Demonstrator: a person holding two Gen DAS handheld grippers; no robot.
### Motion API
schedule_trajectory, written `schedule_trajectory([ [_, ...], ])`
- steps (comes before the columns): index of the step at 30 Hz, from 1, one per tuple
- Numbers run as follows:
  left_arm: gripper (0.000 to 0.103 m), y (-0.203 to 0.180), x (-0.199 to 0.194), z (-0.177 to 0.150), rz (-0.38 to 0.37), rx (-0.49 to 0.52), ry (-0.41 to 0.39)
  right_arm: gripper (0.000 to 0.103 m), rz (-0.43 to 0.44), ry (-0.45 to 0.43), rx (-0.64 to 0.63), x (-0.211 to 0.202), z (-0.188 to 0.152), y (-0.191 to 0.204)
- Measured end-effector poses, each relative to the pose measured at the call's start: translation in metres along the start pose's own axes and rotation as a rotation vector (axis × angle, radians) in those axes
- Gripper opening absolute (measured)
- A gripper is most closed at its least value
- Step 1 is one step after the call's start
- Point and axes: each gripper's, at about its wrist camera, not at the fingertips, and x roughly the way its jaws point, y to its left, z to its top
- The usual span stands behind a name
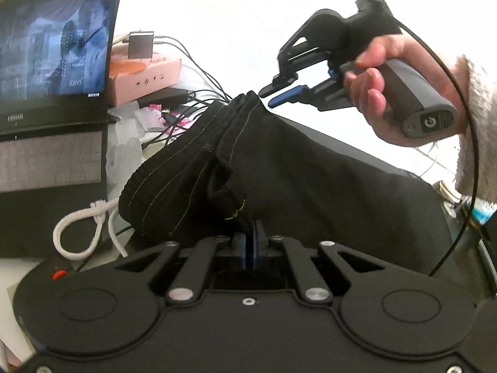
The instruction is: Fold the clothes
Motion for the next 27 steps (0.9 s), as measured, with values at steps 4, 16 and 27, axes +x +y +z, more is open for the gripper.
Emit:
schedule_trajectory([
  [4, 0.003, -0.006, -0.002, -0.001, 0.004, 0.036, -0.01, 0.053, -0.055, 0.007, -0.076, 0.004, -0.003, 0.017],
  [16, 0.004, -0.007, -0.01, -0.005, -0.016, 0.038, -0.021, 0.004, -0.042, -0.091, -0.017, -0.016, -0.016, 0.015],
  [27, 0.005, 0.039, -0.005, -0.003, 0.007, -0.154, 0.037, 0.003, -0.017, -0.093, -0.043, 0.006, -0.018, 0.033],
])
